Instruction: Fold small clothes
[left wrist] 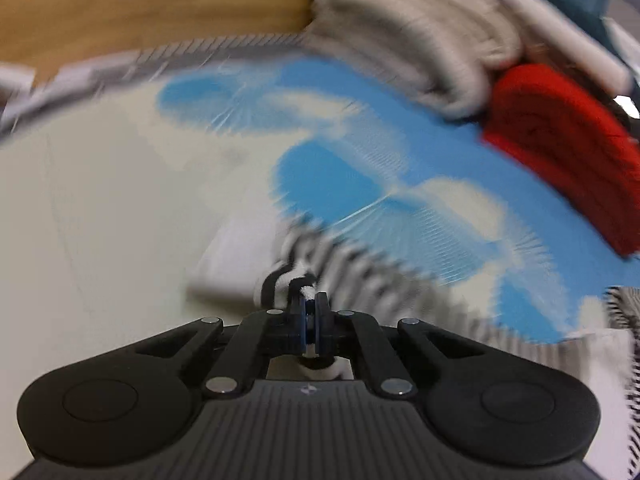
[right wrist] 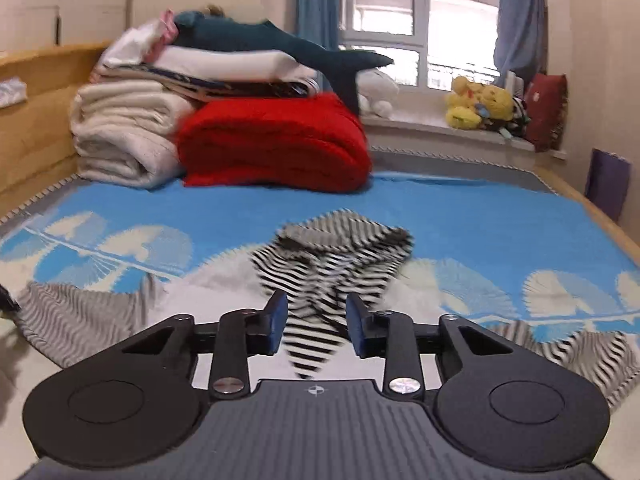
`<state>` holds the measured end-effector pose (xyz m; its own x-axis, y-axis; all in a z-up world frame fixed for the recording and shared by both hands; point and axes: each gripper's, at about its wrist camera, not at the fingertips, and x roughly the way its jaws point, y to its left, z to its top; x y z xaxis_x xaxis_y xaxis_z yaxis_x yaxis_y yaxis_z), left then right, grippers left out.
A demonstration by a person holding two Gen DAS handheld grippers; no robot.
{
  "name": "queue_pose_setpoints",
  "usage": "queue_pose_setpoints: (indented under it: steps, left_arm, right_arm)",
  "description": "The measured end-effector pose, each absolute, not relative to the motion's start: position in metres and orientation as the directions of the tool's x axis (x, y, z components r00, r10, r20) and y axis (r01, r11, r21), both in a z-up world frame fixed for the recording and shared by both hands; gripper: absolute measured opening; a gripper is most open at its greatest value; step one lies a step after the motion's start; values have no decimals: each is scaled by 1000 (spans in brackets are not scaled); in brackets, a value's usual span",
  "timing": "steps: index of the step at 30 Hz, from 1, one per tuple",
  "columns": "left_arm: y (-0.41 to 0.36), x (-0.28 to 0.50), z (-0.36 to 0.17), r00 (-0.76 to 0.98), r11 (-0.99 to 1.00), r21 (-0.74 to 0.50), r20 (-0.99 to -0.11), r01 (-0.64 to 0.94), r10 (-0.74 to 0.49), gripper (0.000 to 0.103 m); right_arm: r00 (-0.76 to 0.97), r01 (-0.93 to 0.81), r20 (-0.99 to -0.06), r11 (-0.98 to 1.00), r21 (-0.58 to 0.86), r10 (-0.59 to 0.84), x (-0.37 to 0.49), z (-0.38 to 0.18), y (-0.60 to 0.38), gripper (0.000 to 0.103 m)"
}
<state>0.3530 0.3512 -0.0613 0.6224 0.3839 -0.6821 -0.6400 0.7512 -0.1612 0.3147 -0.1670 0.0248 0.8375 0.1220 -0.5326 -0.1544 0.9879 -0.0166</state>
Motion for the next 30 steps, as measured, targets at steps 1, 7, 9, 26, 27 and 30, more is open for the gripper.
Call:
queue_pose_setpoints:
  steps: [1,7,9,26,27,30]
  left_arm:
    - [334,357,-48,655,778,-163,-657,-607,374,3]
    - [176,370,22,847,957,-207,-527,-205,68,3]
    - [115,369,31,831,965,-262,-537,2,-148,4]
    - [103,402,18,681,936,-298,-726,-186,-96,38]
    - [106,403,21,678,935,-298,-729,-192,-93,38]
    - [119,408,22,671,934,-293,-737,-204,-85,40]
  right_arm:
    - [827,-135,-551,991,2,114,317,23,-172,29]
    - [774,10,-632,998,55,27,329,9,-209,28]
    - [759,53,-651,995,87,17,330,4,-219,28]
    - [604,335,-786,855,397,129,373,-73,-257,30]
    - [596,357,-791,835,420,143,376,-81,-258,30]
    - [566,432,-812,786,441,144,388,-102,-260,30]
